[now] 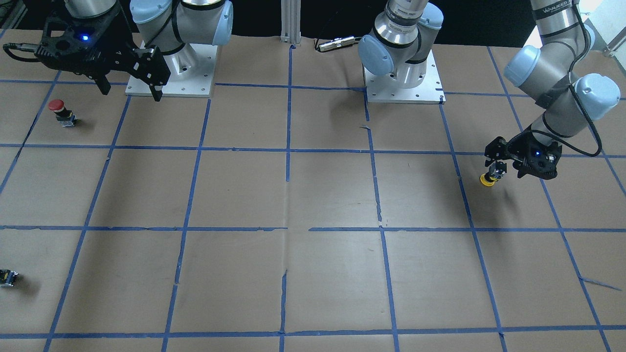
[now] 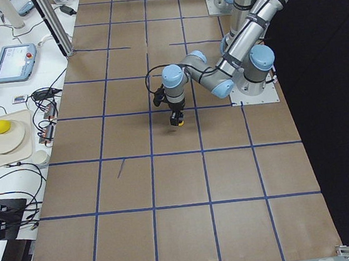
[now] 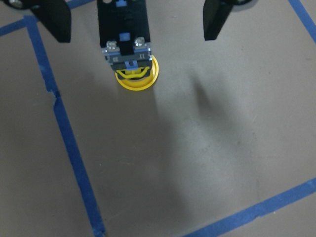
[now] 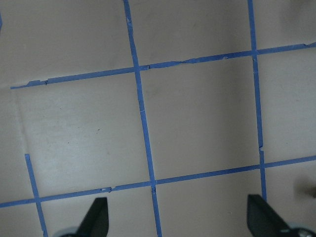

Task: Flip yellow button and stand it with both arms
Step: 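Lift the yellow button with the left gripper while the right gripper approaches, then close the right gripper on the yellow cap held by the left gripper, then open the left gripper and release the button to the right gripper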

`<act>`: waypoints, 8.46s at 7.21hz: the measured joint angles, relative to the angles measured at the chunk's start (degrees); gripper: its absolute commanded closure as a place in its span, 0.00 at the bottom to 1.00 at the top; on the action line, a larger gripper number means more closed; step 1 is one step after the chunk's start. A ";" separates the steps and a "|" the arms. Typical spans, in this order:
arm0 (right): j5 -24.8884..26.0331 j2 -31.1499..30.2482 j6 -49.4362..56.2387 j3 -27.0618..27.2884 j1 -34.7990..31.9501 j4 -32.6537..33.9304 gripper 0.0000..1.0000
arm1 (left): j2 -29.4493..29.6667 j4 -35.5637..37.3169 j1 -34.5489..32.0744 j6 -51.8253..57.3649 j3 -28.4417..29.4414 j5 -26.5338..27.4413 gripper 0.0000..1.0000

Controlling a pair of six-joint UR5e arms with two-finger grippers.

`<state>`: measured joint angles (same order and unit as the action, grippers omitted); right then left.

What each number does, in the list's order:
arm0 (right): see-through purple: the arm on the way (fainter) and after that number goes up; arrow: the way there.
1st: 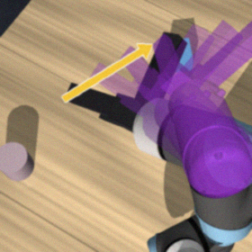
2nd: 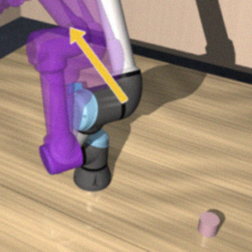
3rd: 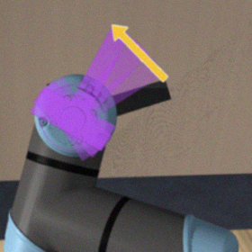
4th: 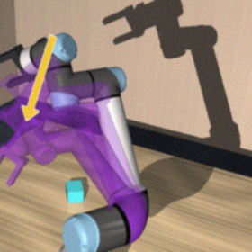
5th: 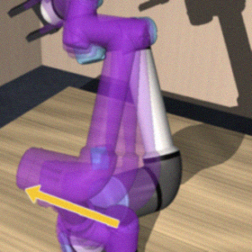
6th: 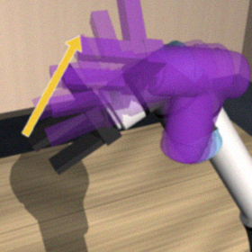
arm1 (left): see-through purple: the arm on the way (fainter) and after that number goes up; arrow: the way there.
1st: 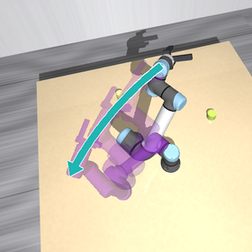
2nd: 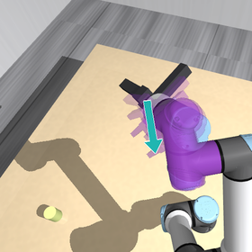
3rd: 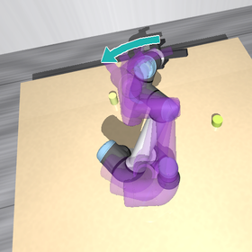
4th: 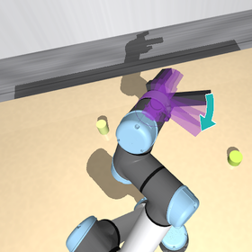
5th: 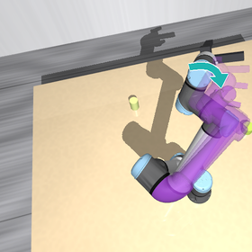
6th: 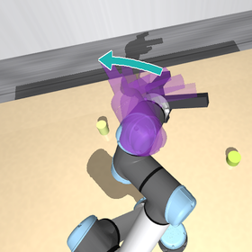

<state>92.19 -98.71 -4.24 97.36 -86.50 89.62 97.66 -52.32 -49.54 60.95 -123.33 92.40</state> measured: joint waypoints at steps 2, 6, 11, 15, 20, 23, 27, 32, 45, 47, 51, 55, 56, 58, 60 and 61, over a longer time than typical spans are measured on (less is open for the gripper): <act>-0.43 1.48 -4.11 -1.41 0.70 0.04 0.00 | 0.06 0.08 -0.16 -1.39 -0.12 -0.09 0.55; -3.34 2.26 -10.42 -2.06 0.75 0.03 0.00 | -0.50 -0.26 -0.67 -1.35 -0.16 0.08 1.00; -11.58 2.92 -18.90 -2.74 0.70 -0.20 0.00 | -6.26 -13.99 -9.26 -5.80 10.19 -8.86 1.00; -27.45 4.55 -27.54 -2.93 0.96 1.69 0.00 | -6.26 -28.98 -23.65 -28.60 21.54 -26.63 1.00; -51.25 6.66 -49.42 -2.01 2.83 4.45 0.00 | -8.99 -38.89 -30.11 -47.63 21.99 -60.36 1.00; -54.83 5.97 -55.35 0.04 2.22 4.16 0.00 | -9.71 -38.38 -32.75 -55.22 21.72 -72.03 1.00; -60.60 5.48 -56.62 0.42 1.27 4.84 0.00 | -11.40 -38.19 -33.24 -57.15 21.61 -80.33 1.00; -69.65 5.34 -58.84 0.17 0.48 6.63 0.01 | -11.32 -37.65 -33.25 -57.03 20.96 -81.40 1.00; -69.96 5.68 -61.49 0.85 -0.68 7.17 0.79 | -11.50 -34.52 -33.34 -57.70 19.35 -81.50 1.00; -70.18 5.65 -61.73 0.82 -0.66 7.22 0.79 | -11.36 -34.47 -33.31 -57.70 19.37 -81.51 1.00; -70.16 5.64 -61.82 0.79 -0.42 7.23 0.81 | -11.03 -34.40 -33.33 -57.72 19.43 -81.48 0.00; -69.66 5.90 -61.50 0.59 0.59 7.45 0.81 | -10.70 -34.62 -33.26 -57.73 19.63 -80.30 0.00; -68.42 5.98 -60.82 0.56 2.17 8.48 0.81 | -10.45 -34.78 -33.21 -57.78 19.92 -78.18 0.00; -61.28 5.99 -54.02 0.68 6.28 10.72 0.81 | -10.42 -34.80 -33.08 -58.07 20.70 -68.35 0.00; -47.18 6.02 -37.16 0.82 7.47 8.18 0.83 | -10.20 -35.04 -32.73 -58.13 23.35 -55.44 0.00; -37.53 6.08 -25.95 0.87 7.62 6.40 0.84 | -9.89 -35.44 -32.81 -58.14 25.11 -47.67 0.00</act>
<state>54.66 -92.63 -30.19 98.23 -78.88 96.02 87.76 -87.75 -82.35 2.82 -98.22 44.74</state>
